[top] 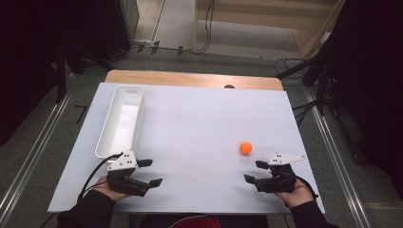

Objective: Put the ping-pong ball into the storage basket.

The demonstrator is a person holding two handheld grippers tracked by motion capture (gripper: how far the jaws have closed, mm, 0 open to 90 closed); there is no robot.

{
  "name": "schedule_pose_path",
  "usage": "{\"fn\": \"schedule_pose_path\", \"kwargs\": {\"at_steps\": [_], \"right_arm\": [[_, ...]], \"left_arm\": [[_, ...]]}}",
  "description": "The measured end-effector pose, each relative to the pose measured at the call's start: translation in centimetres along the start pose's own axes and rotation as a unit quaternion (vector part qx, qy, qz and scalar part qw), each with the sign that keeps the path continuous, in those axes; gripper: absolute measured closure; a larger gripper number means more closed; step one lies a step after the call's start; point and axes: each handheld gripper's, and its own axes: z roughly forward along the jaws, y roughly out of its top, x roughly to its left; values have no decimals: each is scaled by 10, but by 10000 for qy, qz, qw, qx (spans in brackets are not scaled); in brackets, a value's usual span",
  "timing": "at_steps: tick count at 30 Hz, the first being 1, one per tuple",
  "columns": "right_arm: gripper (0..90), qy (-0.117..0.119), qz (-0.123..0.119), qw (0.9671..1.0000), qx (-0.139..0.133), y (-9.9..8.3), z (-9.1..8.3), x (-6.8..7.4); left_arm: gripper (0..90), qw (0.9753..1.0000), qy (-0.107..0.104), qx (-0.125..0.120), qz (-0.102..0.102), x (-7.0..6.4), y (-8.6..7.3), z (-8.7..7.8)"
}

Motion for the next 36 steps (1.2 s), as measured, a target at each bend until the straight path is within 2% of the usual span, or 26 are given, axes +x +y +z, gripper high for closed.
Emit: {"fn": "schedule_pose_path", "kwargs": {"at_steps": [13, 19, 21, 24, 36], "right_arm": [[240, -14, -86, 10000, 13, 0, 2, -1], [240, -9, -63, 10000, 16, 1, 2, 0], [240, 2, -62, 10000, 21, 1, 2, -1], [240, -4, -62, 10000, 29, 1, 2, 0], [240, 2, -27, 10000, 24, 1, 2, -1]], "left_arm": [[217, 10000, -11, 4, -14, 0, 0, 0], [216, 10000, 5, 18, 11, -1, 0, 1], [216, 10000, -14, -52, 20, -2, 1, 2], [217, 10000, -5, 21, 40, -2, 0, 2], [216, 10000, -22, -1, 22, -1, 0, 4]]}}
